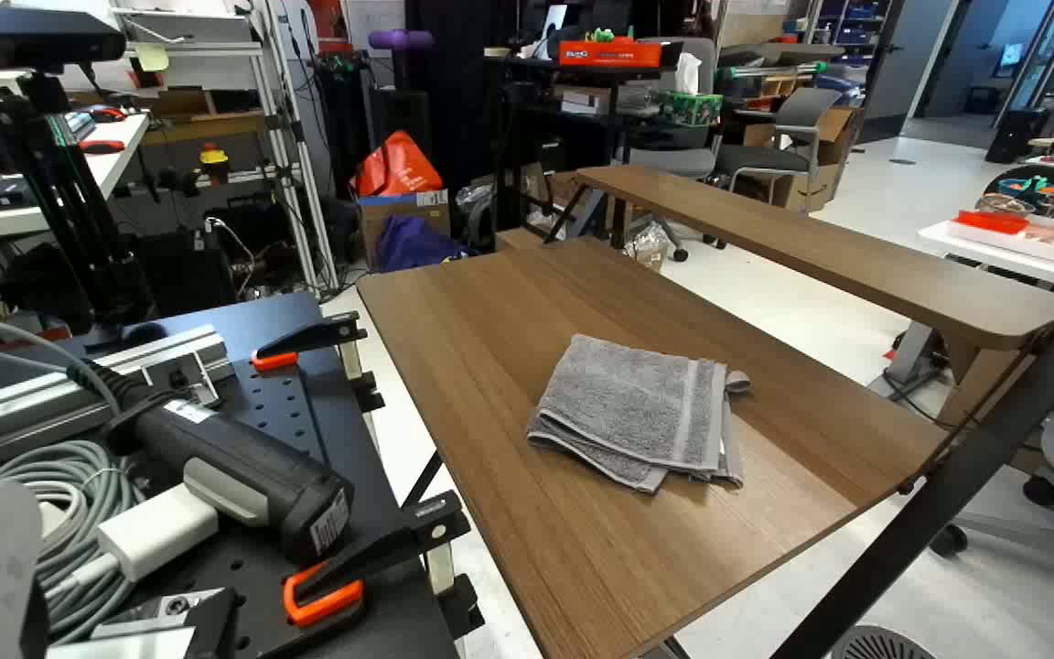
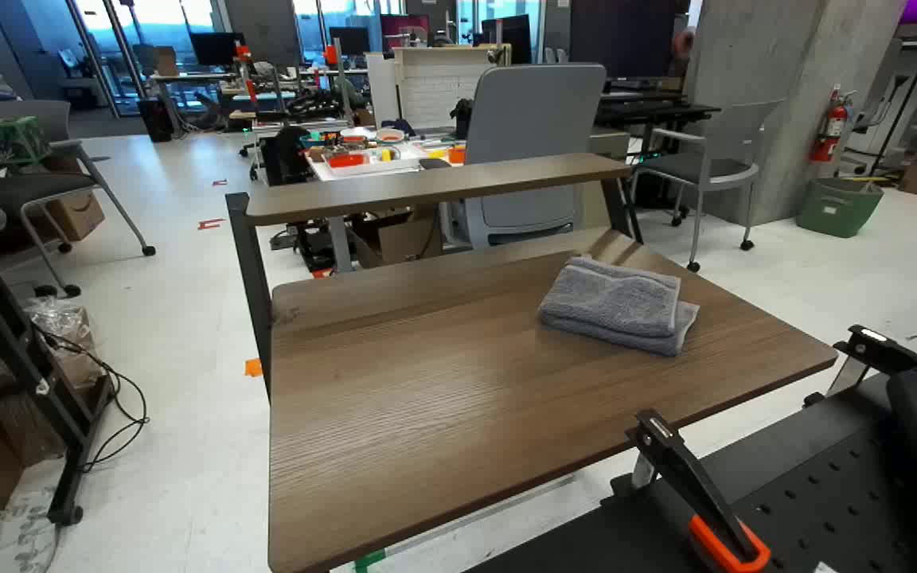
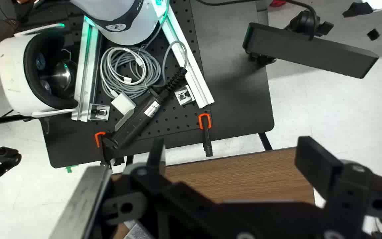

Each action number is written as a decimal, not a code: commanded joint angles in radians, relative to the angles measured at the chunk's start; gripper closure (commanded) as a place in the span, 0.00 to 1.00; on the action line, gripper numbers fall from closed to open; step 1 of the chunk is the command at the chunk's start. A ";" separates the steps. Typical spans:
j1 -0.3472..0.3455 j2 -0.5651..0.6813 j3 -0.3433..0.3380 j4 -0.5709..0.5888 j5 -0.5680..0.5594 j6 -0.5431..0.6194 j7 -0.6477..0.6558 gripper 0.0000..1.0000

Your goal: Move the cloth

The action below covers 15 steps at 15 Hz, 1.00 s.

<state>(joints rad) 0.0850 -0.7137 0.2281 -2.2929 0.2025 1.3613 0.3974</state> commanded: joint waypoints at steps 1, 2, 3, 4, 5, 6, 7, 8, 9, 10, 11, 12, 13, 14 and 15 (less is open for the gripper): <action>-0.014 -0.001 0.009 0.003 0.004 -0.004 -0.007 0.00; -0.014 -0.001 0.009 0.003 0.004 -0.004 -0.007 0.00; -0.014 -0.001 0.009 0.003 0.004 -0.003 -0.007 0.00; -0.014 -0.001 0.009 0.003 0.004 -0.003 -0.007 0.00; -0.022 0.005 0.014 -0.002 -0.002 0.014 0.002 0.00; -0.036 0.005 0.015 -0.020 -0.004 0.054 0.017 0.00; -0.041 0.012 0.009 -0.029 -0.003 0.071 0.015 0.00; -0.048 0.018 0.001 -0.044 0.000 0.109 0.012 0.00; -0.058 0.027 -0.005 -0.060 0.001 0.152 0.010 0.00; -0.071 0.040 -0.008 -0.081 -0.001 0.206 0.014 0.00; -0.083 0.053 -0.012 -0.099 -0.003 0.258 0.020 0.00; -0.101 0.068 -0.014 -0.124 -0.010 0.328 0.033 0.00; -0.114 0.083 -0.018 -0.142 -0.008 0.388 0.052 0.00; -0.129 0.106 -0.027 -0.158 -0.010 0.449 0.062 0.00; -0.141 0.133 -0.031 -0.170 -0.013 0.502 0.078 0.00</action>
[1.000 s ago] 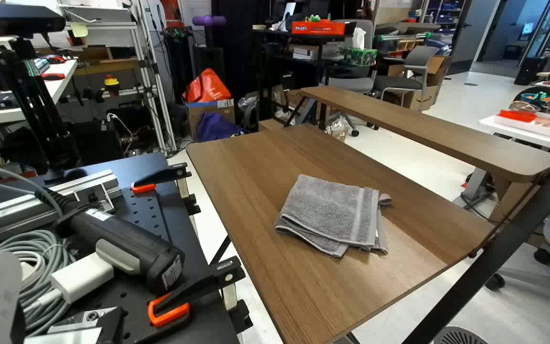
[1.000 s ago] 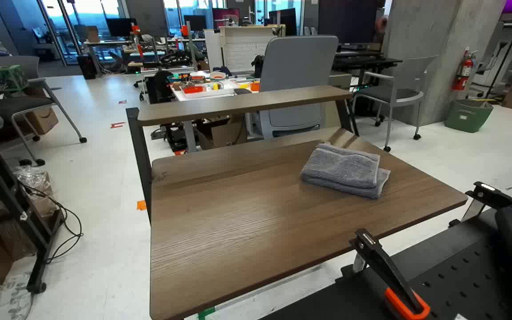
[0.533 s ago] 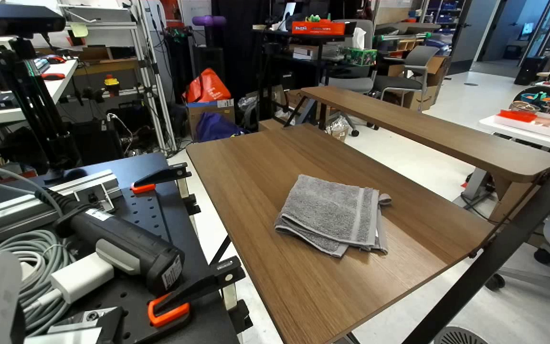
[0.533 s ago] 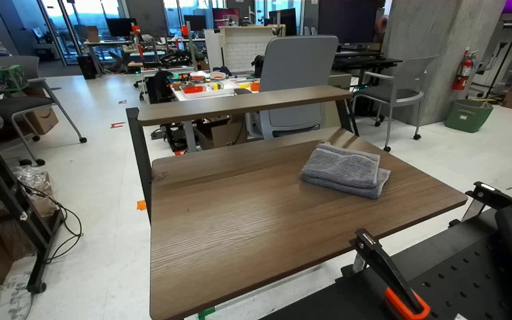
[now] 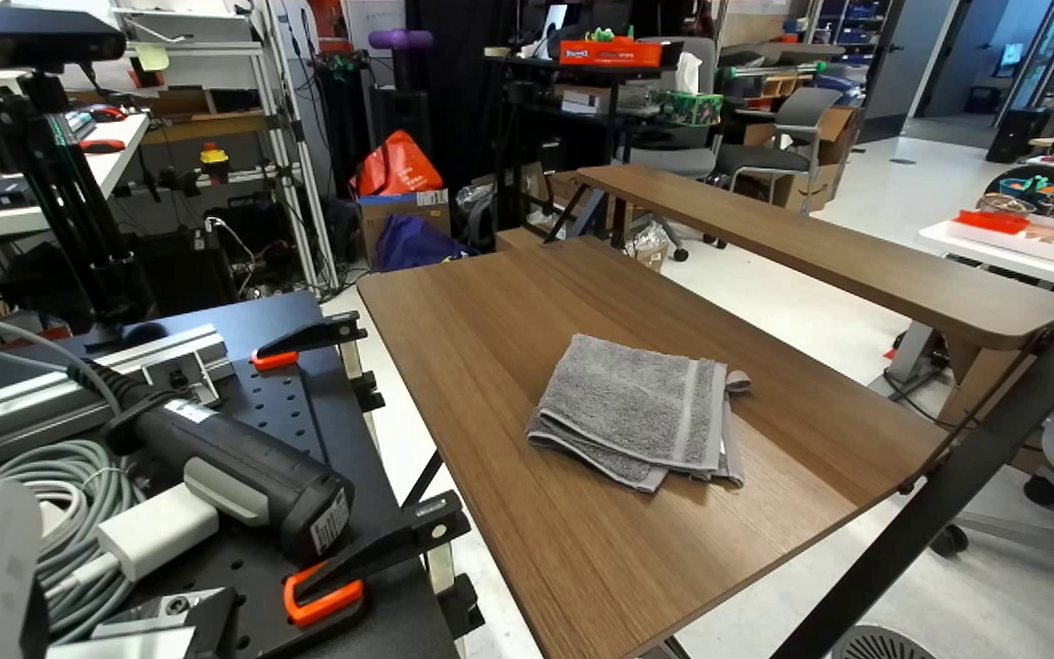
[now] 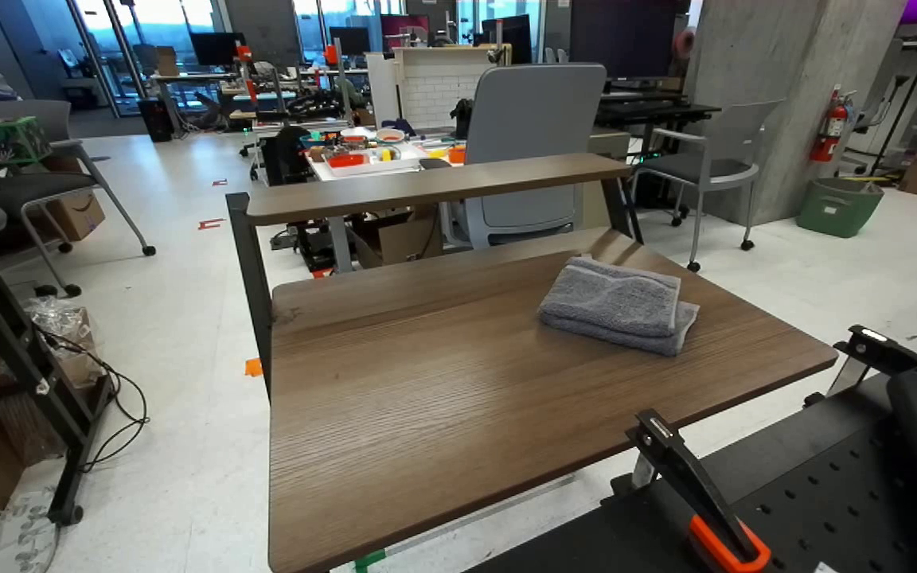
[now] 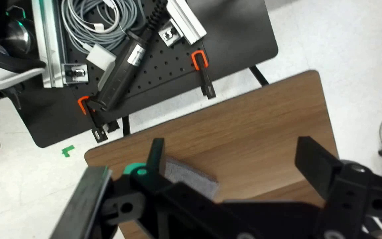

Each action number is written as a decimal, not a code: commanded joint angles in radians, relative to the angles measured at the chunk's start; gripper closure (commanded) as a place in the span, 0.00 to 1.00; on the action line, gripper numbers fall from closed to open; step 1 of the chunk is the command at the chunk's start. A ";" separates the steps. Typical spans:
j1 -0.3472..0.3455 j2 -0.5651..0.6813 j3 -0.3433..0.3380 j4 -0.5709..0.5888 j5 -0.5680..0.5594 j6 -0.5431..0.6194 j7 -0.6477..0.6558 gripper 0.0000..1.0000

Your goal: Move the cloth

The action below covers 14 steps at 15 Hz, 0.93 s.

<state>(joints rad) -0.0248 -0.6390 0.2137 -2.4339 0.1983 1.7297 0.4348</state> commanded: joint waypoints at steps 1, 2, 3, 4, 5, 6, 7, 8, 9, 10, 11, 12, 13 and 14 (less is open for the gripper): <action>-0.044 0.093 -0.024 -0.039 -0.013 0.182 0.049 0.00; -0.057 0.123 -0.026 -0.049 -0.021 0.231 0.068 0.00; -0.067 0.154 -0.032 -0.057 -0.028 0.273 0.084 0.00; -0.076 0.190 -0.041 -0.071 -0.033 0.318 0.097 0.00; -0.087 0.226 -0.048 -0.086 -0.044 0.372 0.110 0.00; -0.095 0.259 -0.052 -0.096 -0.053 0.418 0.129 0.00; -0.103 0.299 -0.063 -0.104 -0.058 0.461 0.141 0.00; -0.112 0.344 -0.079 -0.105 -0.068 0.501 0.150 0.00; -0.119 0.386 -0.092 -0.106 -0.076 0.539 0.166 0.00; -0.119 0.428 -0.110 -0.102 -0.073 0.563 0.171 0.00; -0.120 0.468 -0.126 -0.096 -0.072 0.590 0.182 0.00; -0.122 0.514 -0.143 -0.092 -0.074 0.633 0.194 0.00; -0.120 0.554 -0.161 -0.082 -0.071 0.656 0.201 0.00; -0.119 0.603 -0.179 -0.071 -0.068 0.688 0.210 0.00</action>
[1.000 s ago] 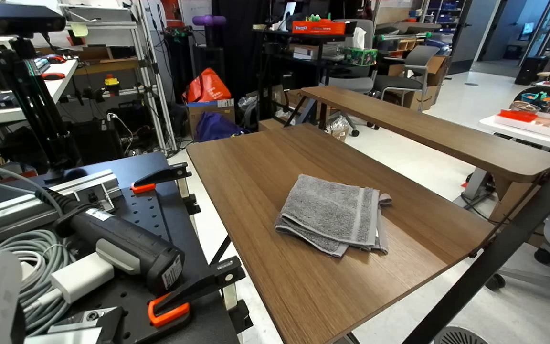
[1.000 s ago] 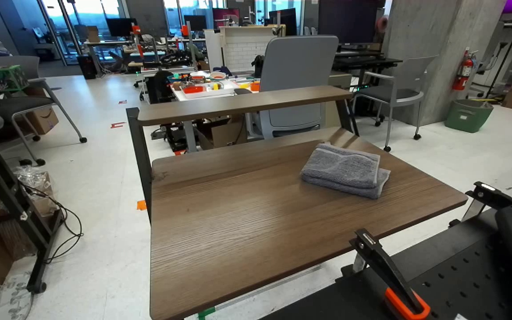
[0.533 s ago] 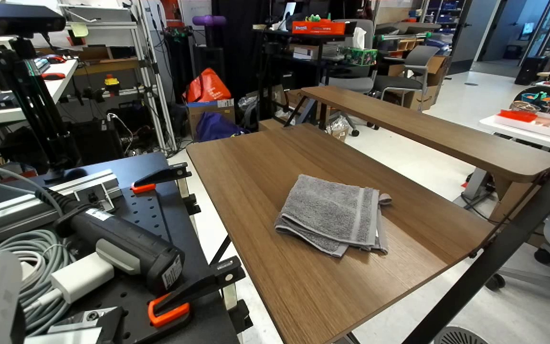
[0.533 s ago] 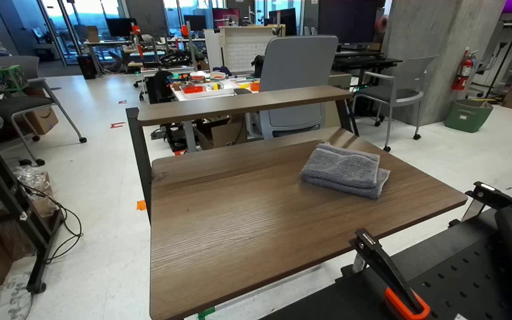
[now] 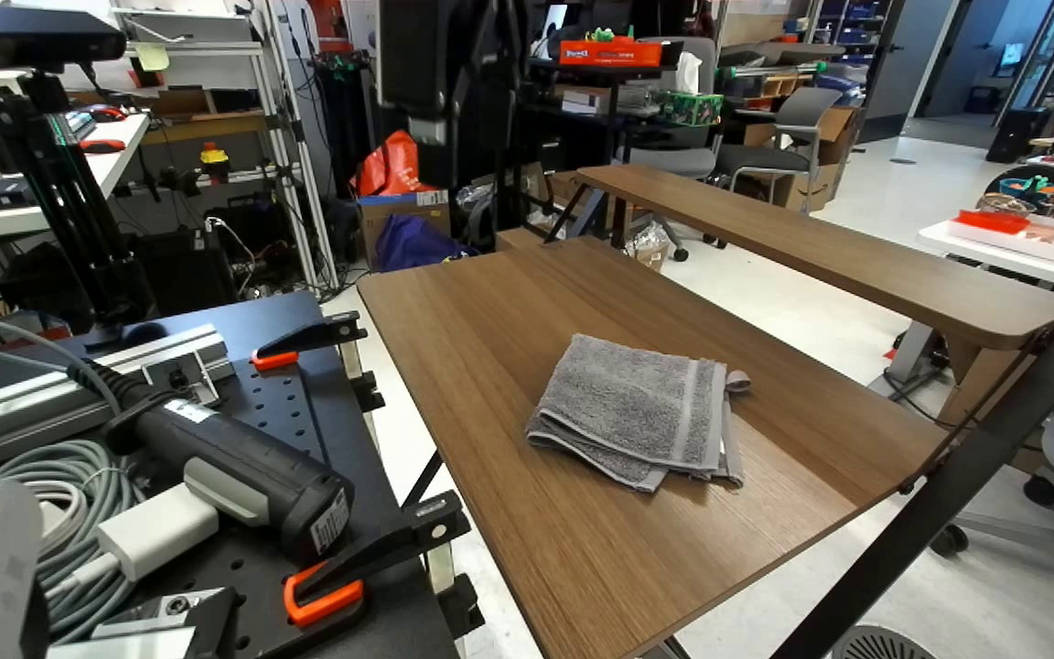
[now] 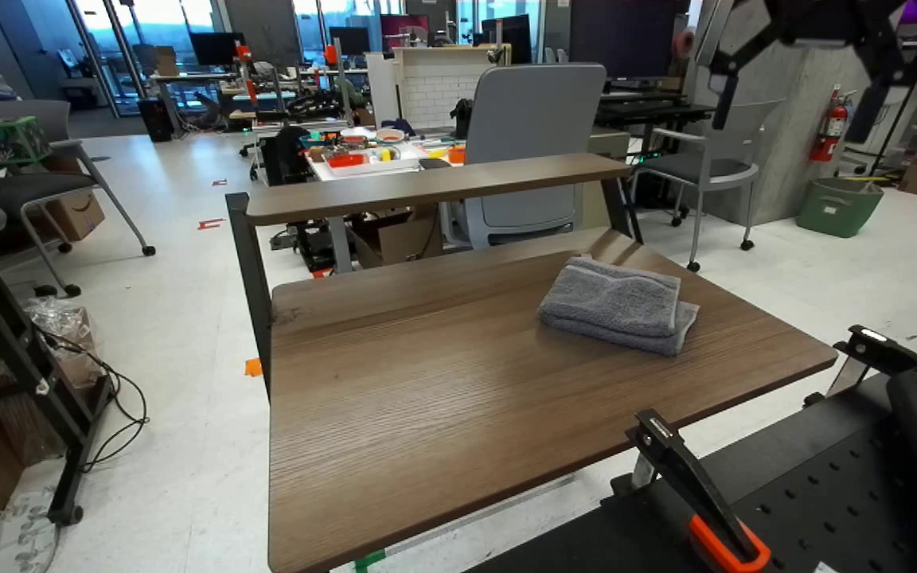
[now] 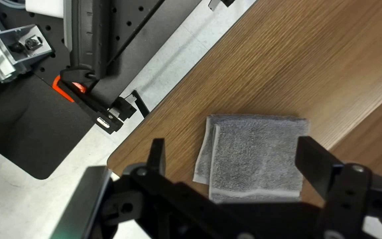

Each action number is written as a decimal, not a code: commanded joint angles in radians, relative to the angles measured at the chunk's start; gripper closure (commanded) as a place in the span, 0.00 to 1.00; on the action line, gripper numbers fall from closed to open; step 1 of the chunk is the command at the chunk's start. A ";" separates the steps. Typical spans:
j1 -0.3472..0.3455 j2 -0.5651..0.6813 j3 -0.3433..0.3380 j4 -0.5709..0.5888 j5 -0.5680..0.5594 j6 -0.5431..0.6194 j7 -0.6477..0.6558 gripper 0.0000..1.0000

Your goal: Move the cloth

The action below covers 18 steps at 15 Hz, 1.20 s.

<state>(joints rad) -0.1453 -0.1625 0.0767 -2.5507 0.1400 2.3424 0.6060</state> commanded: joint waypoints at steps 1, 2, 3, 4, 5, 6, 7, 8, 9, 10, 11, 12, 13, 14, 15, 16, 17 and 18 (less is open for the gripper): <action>0.005 0.166 -0.060 0.061 -0.007 0.092 0.050 0.00; 0.008 0.210 -0.078 0.081 0.002 0.105 0.051 0.00; 0.013 0.243 -0.093 0.099 0.004 0.116 0.060 0.00; 0.016 0.284 -0.108 0.124 0.008 0.127 0.065 0.00; 0.019 0.318 -0.122 0.152 0.012 0.128 0.071 0.00; 0.022 0.360 -0.134 0.186 0.018 0.128 0.076 0.00; 0.025 0.400 -0.144 0.222 0.023 0.123 0.080 0.00; 0.029 0.432 -0.153 0.254 0.028 0.116 0.087 0.00; 0.032 0.471 -0.157 0.294 0.040 0.110 0.084 0.00; 0.037 0.501 -0.161 0.324 0.044 0.106 0.091 0.00; 0.043 0.536 -0.164 0.358 0.046 0.104 0.095 0.00; 0.053 0.563 -0.169 0.385 0.037 0.100 0.107 0.00; 0.067 0.593 -0.176 0.410 0.022 0.101 0.119 0.00; 0.078 0.613 -0.180 0.429 0.018 0.092 0.121 0.00; 0.068 0.616 -0.165 0.442 0.036 0.039 0.067 0.00; 0.052 0.613 -0.148 0.451 0.063 -0.011 0.009 0.00; 0.080 0.603 -0.177 0.409 0.044 0.067 0.066 0.00; 0.081 0.612 -0.173 0.422 0.052 0.039 0.046 0.00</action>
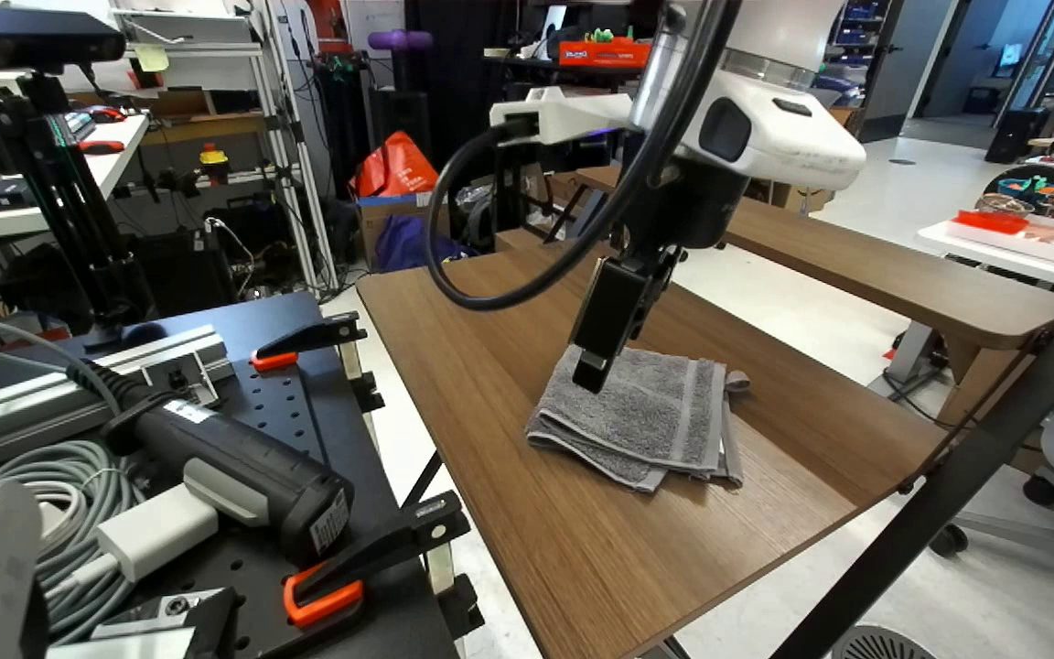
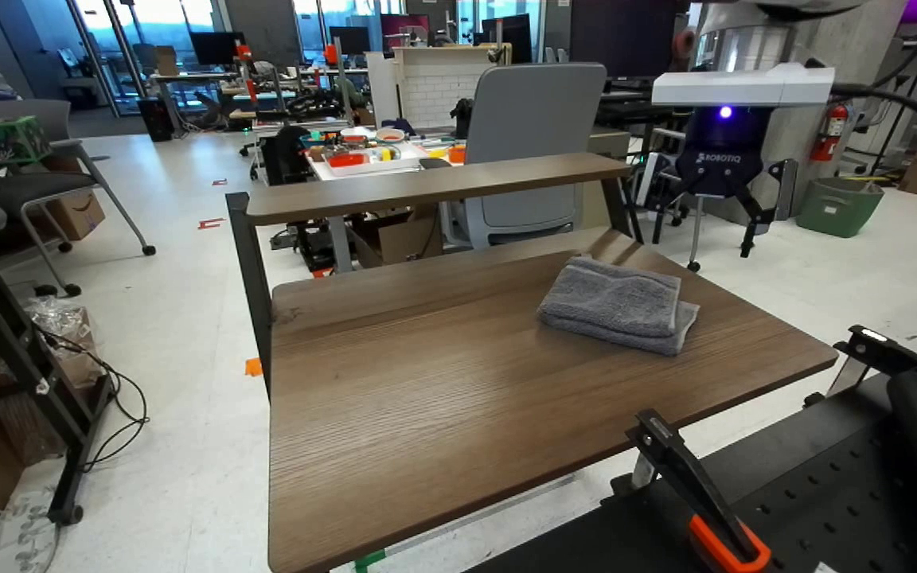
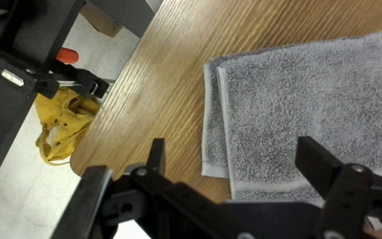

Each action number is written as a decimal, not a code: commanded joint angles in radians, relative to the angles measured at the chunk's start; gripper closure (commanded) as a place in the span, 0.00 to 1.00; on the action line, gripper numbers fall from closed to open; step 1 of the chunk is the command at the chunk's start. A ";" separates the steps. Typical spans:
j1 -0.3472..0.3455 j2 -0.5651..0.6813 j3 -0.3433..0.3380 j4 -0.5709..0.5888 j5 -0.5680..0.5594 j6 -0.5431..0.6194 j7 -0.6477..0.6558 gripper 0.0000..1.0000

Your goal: Move the cloth

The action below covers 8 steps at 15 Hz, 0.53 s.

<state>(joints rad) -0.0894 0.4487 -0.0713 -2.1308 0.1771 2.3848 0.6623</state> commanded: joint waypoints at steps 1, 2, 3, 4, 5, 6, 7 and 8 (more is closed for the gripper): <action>0.024 0.004 -0.024 0.010 0.020 -0.017 -0.022 0.00; 0.024 0.005 -0.024 0.014 0.021 -0.023 -0.028 0.00; 0.024 0.005 -0.024 0.017 0.021 -0.026 -0.030 0.00; 0.024 0.005 -0.024 0.018 0.021 -0.030 -0.032 0.00; 0.036 0.008 -0.040 0.016 0.013 -0.004 0.018 0.00; 0.059 0.020 -0.060 0.017 -0.005 0.024 0.084 0.00; 0.078 0.030 -0.078 0.017 -0.018 0.051 0.141 0.00; 0.094 0.043 -0.090 0.022 -0.027 0.074 0.188 0.00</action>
<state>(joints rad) -0.0599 0.4574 -0.1084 -2.1174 0.1777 2.3915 0.7219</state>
